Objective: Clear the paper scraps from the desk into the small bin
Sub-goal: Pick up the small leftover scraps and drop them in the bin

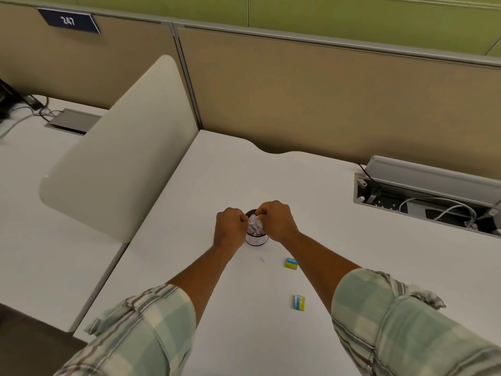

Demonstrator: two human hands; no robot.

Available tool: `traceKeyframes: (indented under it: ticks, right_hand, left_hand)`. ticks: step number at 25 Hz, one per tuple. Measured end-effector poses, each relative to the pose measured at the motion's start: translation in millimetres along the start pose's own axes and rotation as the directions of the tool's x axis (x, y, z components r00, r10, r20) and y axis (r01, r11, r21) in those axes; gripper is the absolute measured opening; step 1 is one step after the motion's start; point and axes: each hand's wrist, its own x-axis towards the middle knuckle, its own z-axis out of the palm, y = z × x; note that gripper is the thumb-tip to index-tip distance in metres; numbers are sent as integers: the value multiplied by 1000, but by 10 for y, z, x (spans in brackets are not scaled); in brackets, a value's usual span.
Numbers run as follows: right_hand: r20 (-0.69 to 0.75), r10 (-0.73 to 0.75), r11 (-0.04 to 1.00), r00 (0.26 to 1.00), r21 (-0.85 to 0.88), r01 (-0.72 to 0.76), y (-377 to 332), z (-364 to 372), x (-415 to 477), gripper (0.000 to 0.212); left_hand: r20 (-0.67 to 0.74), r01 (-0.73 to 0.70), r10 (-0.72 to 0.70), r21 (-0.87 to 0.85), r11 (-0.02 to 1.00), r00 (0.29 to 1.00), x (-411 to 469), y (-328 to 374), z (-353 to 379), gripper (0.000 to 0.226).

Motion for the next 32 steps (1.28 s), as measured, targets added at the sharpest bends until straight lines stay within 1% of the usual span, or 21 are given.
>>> traceKeyframes:
  ticks: [2,5,7,10,12,14,17,19,21,23,27,32]
  right_hand:
    - [-36,-10,1000,999,3,10,7,-27,-1,20]
    - [-30,-26,1000,999,15,27,56,-47,-3,14]
    - [-51,-32,999,998,40,34,80,-60,0,16]
    - [-75,-5,996,997,93,12,127,-88,8,18]
    - [-76,2,992,997,123,7,180,-114,-14,18]
    - [-115,15,987,993,159,3,275,-150,-80,12]
    - [-178,73,974,981,226,-31,537,-218,-255,5]
    - [-195,134,960,972,269,-78,780,-257,-429,4]
    - [-199,194,942,961,311,-126,1047,-283,-649,3]
    - [-190,253,923,949,340,-179,1315,-306,-886,2]
    - [-177,366,883,913,376,-281,1809,-343,-1375,8]
    - [-154,462,844,873,378,-380,2225,-393,-1868,12]
  left_hand:
    - [-12,16,-17,-29,999,1000,2,-13,1,13]
    - [-23,-6,4,-56,998,1000,-41,-25,33,11]
    - [-62,1,-7,-94,996,998,-79,-55,46,12]
    - [-137,42,-59,-123,992,989,-163,-140,67,11]
    - [-156,110,-137,-171,979,978,-234,-230,109,11]
    - [-124,168,-191,-174,970,974,-309,-344,202,14]
    - [-31,165,-169,-94,982,985,-446,-497,400,17]
    - [44,105,-102,-69,992,994,-530,-546,520,18]
    - [121,20,-16,-29,999,992,-584,-559,621,24]
    - [174,-24,23,5,1000,984,-603,-539,702,31]
    - [177,-49,38,61,997,983,-627,-471,813,34]
    - [153,-48,29,119,992,988,-637,-420,848,20]
